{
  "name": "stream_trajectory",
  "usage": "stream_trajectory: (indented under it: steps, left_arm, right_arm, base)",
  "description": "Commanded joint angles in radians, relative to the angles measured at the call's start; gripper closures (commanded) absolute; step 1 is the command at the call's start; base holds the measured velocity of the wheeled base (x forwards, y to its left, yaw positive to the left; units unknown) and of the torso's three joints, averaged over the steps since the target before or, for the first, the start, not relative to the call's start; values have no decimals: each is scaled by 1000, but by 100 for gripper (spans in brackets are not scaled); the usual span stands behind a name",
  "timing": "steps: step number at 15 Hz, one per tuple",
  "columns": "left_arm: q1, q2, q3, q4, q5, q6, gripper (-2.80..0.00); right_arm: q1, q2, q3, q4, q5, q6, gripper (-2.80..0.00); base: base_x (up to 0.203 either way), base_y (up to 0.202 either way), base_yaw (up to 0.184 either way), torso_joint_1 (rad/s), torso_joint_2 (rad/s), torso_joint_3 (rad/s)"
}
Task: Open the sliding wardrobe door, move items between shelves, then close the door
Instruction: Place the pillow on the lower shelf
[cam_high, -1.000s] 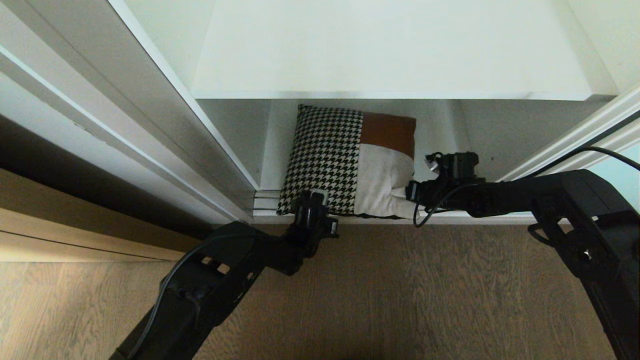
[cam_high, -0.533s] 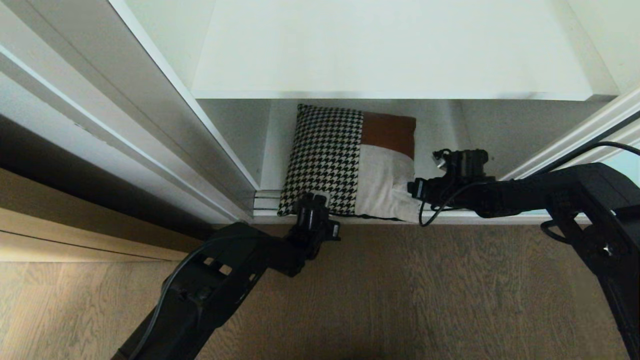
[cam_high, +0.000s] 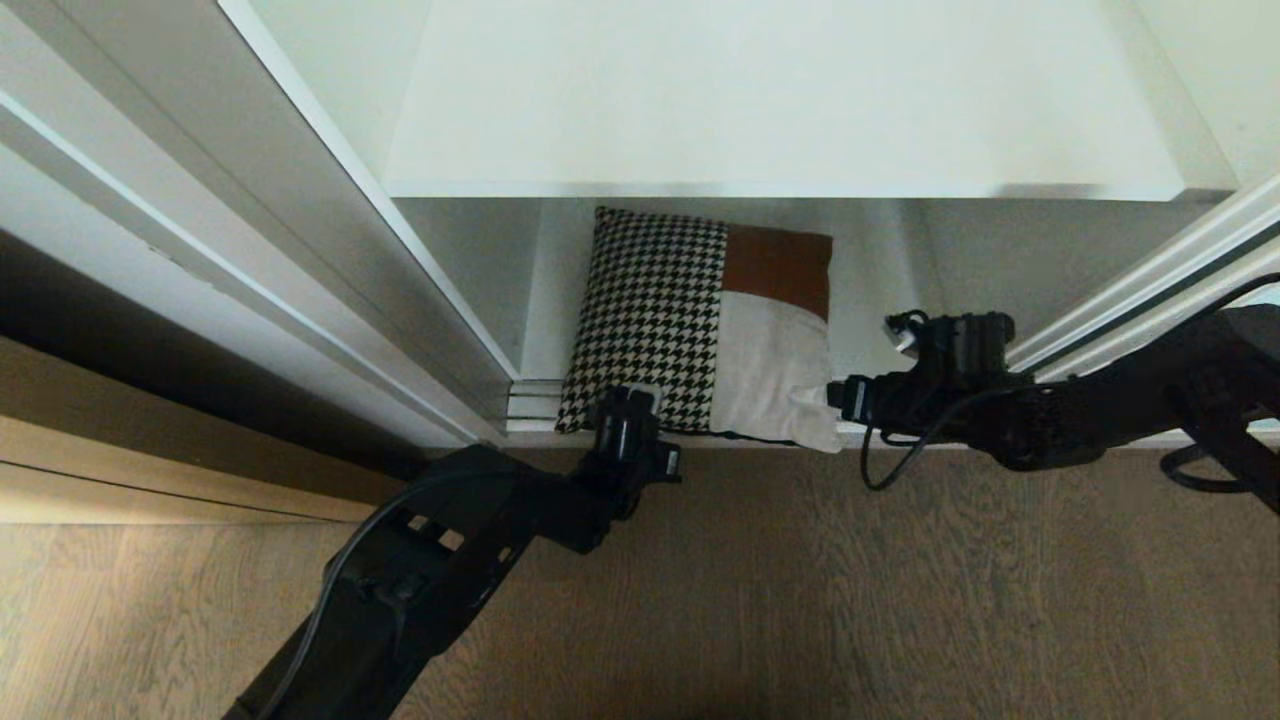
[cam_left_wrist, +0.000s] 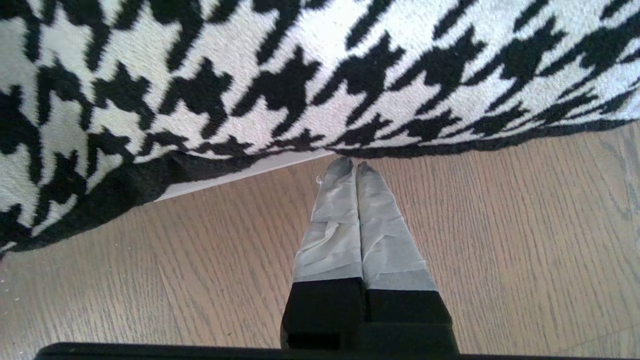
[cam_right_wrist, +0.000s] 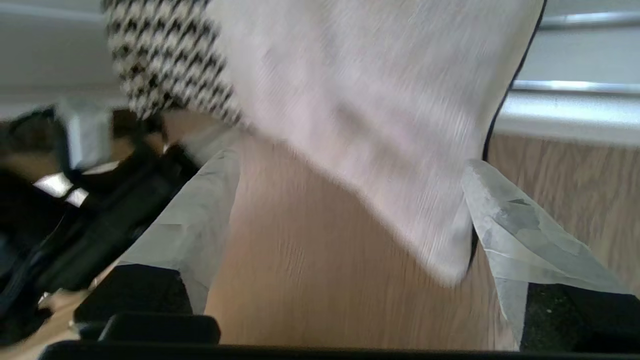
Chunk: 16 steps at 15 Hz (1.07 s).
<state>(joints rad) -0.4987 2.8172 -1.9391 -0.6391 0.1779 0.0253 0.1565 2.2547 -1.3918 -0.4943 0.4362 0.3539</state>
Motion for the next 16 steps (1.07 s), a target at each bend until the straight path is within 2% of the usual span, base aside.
stream_trajectory:
  steps: [1, 5, 9, 16]
  left_arm:
    - [0, -1, 0, -5, 2, 1, 0]
    - [3, 0, 0, -5, 2, 1, 0]
    - [10, 9, 0, -14, 5, -4, 0]
    - [26, 11, 0, -8, 3, -1, 0]
  right_arm:
    - [5, -91, 66, -5, 7, -7, 0]
    - [31, -226, 208, -9, 21, -15, 0]
    - [85, -333, 421, -26, 123, -18, 0]
    - [125, -377, 539, -60, 143, -16, 0]
  base:
    - [0, 0, 0, 0, 0, 0]
    - [0, 0, 0, 0, 0, 0]
    - [0, 0, 0, 0, 0, 0]
    - [0, 0, 0, 0, 0, 0]
